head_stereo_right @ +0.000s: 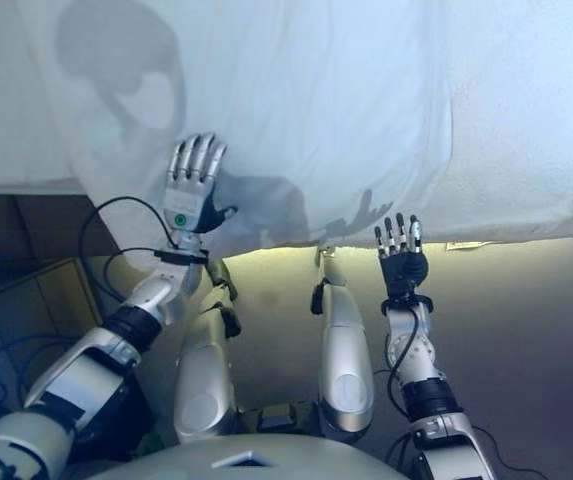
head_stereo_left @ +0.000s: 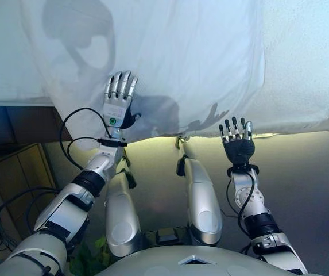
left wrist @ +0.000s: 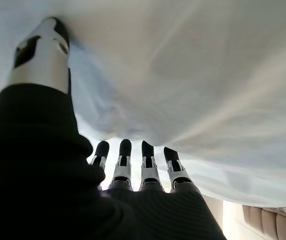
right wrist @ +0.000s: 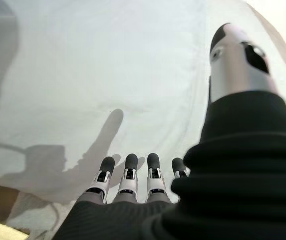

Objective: Make the bed neatly

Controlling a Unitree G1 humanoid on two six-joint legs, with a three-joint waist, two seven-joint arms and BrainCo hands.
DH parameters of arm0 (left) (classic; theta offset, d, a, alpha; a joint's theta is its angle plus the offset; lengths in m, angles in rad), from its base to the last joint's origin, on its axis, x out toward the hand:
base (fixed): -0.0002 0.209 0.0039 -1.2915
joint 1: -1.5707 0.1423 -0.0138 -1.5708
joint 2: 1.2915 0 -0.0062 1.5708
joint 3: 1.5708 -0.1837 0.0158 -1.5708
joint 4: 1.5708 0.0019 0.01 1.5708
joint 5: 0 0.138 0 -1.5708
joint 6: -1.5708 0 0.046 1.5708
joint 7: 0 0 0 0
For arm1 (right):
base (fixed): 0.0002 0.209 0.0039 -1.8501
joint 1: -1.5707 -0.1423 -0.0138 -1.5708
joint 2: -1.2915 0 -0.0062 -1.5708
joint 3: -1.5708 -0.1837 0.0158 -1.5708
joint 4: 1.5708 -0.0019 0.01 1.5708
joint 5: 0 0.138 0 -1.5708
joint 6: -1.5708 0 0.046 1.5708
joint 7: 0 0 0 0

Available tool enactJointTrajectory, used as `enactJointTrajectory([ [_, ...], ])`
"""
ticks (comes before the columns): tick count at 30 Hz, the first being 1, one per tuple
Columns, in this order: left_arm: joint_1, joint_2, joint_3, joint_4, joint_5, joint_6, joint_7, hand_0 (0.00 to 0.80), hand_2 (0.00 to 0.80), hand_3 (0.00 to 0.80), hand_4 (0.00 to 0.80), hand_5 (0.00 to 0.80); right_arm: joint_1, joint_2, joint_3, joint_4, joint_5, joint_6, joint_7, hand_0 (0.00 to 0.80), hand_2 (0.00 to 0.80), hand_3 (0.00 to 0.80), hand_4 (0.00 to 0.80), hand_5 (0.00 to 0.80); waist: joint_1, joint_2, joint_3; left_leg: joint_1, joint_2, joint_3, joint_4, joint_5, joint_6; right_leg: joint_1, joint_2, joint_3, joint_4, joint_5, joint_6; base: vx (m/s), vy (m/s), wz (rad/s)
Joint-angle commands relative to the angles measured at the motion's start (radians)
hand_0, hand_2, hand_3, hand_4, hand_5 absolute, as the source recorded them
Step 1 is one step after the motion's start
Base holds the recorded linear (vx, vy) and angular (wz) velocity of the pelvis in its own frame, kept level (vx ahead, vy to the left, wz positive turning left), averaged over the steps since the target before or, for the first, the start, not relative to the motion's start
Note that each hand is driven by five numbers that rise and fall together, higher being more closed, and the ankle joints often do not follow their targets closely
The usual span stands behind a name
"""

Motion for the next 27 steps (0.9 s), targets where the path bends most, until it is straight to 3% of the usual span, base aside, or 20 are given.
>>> enactJointTrajectory([
  [1, -0.045, 0.037, 0.014, 0.013, 0.036, 0.014, 0.052, 0.000, 0.000, 0.000, 0.000, 0.000, 0.001, -0.064, -0.034, -0.088, 0.051, -0.062, 0.041, 0.000, 0.000, 0.000, 0.000, 0.000, -0.011, -0.019, 0.009, -0.155, 0.043, -0.057, -0.005, 0.161, 0.007, -0.010, -0.096, -0.023, 0.099, -0.043, 0.139, 0.000, 0.000, 0.00],
  [5, -0.083, 0.039, 0.002, 0.013, 0.017, 0.064, 0.009, 0.000, 0.000, 0.000, 0.000, 0.000, -0.017, -0.076, -0.035, -0.081, 0.071, -0.077, 0.043, 0.000, 0.000, 0.000, 0.000, 0.000, -0.015, -0.011, 0.013, -0.165, 0.041, -0.056, -0.022, 0.174, 0.007, -0.027, -0.100, -0.018, 0.097, -0.039, 0.140, 0.000, 0.000, 0.00],
  [6, -0.090, 0.040, -0.001, 0.018, 0.007, 0.069, -0.006, 0.311, 0.311, 0.311, 0.311, 0.311, -0.019, -0.079, -0.037, -0.079, 0.074, -0.076, 0.047, 0.000, 0.000, 0.000, 0.000, 0.000, -0.016, -0.009, 0.014, -0.168, 0.041, -0.057, -0.023, 0.176, 0.006, -0.032, -0.100, -0.017, 0.098, -0.039, 0.140, 0.000, 0.000, 0.00],
  [7, -0.093, 0.039, -0.003, 0.018, -0.001, 0.071, -0.021, 0.696, 0.696, 0.696, 0.696, 0.696, -0.021, -0.082, -0.038, -0.079, 0.072, -0.074, 0.047, 0.000, 0.000, 0.000, 0.000, 0.000, -0.016, -0.007, 0.014, -0.170, 0.041, -0.056, -0.024, 0.176, 0.007, -0.034, -0.101, -0.018, 0.097, -0.039, 0.140, 0.000, 0.000, 0.00],
  [8, -0.095, 0.041, -0.004, 0.022, -0.005, 0.066, -0.034, 0.800, 0.800, 0.800, 0.800, 0.800, -0.024, -0.083, -0.039, -0.082, 0.070, -0.071, 0.048, 0.000, 0.000, 0.000, 0.000, 0.000, -0.016, -0.007, 0.014, -0.175, 0.041, -0.057, -0.022, 0.176, 0.007, -0.040, -0.102, -0.018, 0.099, -0.039, 0.141, 0.000, 0.000, 0.00],
  [14, -0.105, 0.044, -0.007, 0.039, -0.026, 0.031, -0.043, 0.800, 0.800, 0.800, 0.800, 0.800, -0.030, -0.087, -0.034, -0.108, 0.061, -0.059, 0.049, 0.000, 0.000, 0.000, 0.000, 0.000, -0.021, -0.011, 0.014, -0.182, 0.044, -0.059, -0.017, 0.178, 0.004, -0.046, -0.101, -0.015, 0.101, -0.037, 0.141, 0.014, 0.002, 0.00],
  [15, -0.105, 0.046, -0.005, 0.042, -0.030, 0.019, -0.043, 0.800, 0.800, 0.800, 0.800, 0.800, -0.032, -0.088, -0.033, -0.106, 0.058, -0.058, 0.052, 0.000, 0.000, 0.000, 0.000, 0.000, -0.022, -0.008, 0.013, -0.168, 0.047, -0.063, -0.018, 0.156, -0.006, -0.034, -0.099, -0.009, 0.104, -0.059, 0.151, 0.002, 0.031, 0.00],
  [18, -0.104, 0.045, -0.004, 0.036, -0.040, 0.005, -0.040, 0.800, 0.800, 0.800, 0.800, 0.800, -0.037, -0.091, -0.028, -0.105, 0.062, -0.063, 0.054, 0.000, 0.000, 0.000, 0.000, 0.000, -0.023, -0.004, 0.014, -0.179, 0.046, -0.055, -0.021, 0.182, 0.002, -0.045, -0.105, -0.014, 0.100, -0.037, 0.143, -0.003, 0.043, 0.00],
  [23, -0.084, 0.057, 0.008, 0.019, -0.071, -0.023, -0.045, 0.800, 0.800, 0.800, 0.800, 0.800, -0.018, -0.093, -0.040, -0.093, 0.080, -0.044, 0.083, 0.000, 0.000, 0.000, 0.000, 0.000, -0.020, 0.002, 0.005, -0.145, 0.045, -0.061, -0.010, 0.145, -0.005, -0.007, -0.103, -0.019, 0.109, -0.069, 0.149, 0.030, 0.014, 0.00],
  [25, -0.056, 0.062, 0.019, 0.003, -0.100, -0.048, -0.044, 0.800, 0.800, 0.800, 0.800, 0.800, 0.006, -0.089, -0.045, -0.087, 0.092, -0.044, 0.105, 0.000, 0.000, 0.000, 0.000, 0.000, -0.016, -0.001, -0.006, -0.132, 0.043, -0.054, -0.007, 0.159, 0.004, 0.011, -0.106, -0.032, 0.104, -0.051, 0.141, -0.004, -0.002, -0.02],
  [27, -0.027, 0.062, 0.036, -0.011, -0.132, -0.069, -0.050, 0.800, 0.800, 0.800, 0.800, 0.800, 0.026, -0.084, -0.059, -0.075, 0.097, -0.038, 0.130, 0.000, 0.000, 0.000, 0.000, 0.000, -0.014, 0.005, -0.026, -0.098, 0.047, -0.053, -0.008, 0.131, -0.008, 0.044, -0.107, -0.033, 0.103, -0.076, 0.152, 0.053, 0.021, -0.03],
])
